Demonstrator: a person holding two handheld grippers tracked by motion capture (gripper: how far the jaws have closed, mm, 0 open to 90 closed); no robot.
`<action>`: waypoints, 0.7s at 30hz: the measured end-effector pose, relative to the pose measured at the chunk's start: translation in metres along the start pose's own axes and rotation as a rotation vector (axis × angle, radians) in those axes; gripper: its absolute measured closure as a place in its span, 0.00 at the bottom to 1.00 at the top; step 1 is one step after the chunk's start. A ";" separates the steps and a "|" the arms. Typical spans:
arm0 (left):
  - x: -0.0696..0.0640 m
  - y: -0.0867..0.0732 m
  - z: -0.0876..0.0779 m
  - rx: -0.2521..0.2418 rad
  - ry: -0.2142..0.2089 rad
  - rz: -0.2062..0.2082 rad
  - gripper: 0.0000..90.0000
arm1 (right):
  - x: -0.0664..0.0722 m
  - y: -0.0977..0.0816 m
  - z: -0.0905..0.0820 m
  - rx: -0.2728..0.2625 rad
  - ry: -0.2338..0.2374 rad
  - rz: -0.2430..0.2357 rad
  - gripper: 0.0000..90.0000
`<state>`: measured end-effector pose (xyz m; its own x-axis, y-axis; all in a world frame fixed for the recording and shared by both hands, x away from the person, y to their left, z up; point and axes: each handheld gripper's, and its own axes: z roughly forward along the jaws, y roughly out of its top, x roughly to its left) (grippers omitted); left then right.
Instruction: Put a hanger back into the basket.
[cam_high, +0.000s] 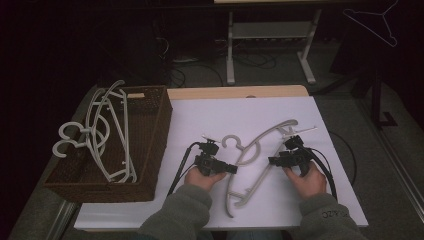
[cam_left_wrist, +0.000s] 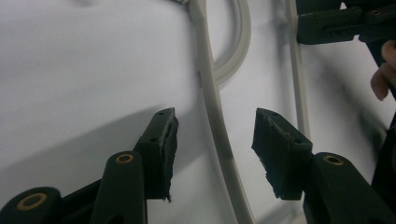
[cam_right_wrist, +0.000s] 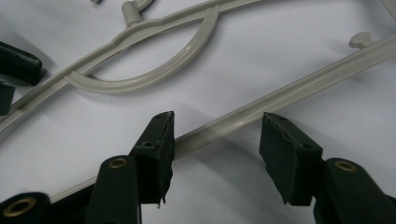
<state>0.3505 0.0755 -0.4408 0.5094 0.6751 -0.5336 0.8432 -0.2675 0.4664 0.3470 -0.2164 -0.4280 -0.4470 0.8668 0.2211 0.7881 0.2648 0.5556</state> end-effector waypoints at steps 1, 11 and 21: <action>0.000 0.000 0.000 0.003 -0.002 -0.003 0.56 | 0.000 0.000 0.000 0.001 0.000 0.002 0.51; -0.005 0.005 0.015 0.035 -0.092 -0.033 0.68 | 0.001 -0.001 0.002 0.008 -0.005 -0.006 0.57; -0.003 0.021 0.021 0.041 -0.112 -0.058 0.71 | 0.002 -0.003 0.002 0.017 0.002 -0.018 0.62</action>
<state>0.3704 0.0537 -0.4441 0.4733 0.6100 -0.6355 0.8771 -0.2592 0.4045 0.3451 -0.2147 -0.4311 -0.4618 0.8612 0.2125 0.7870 0.2872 0.5460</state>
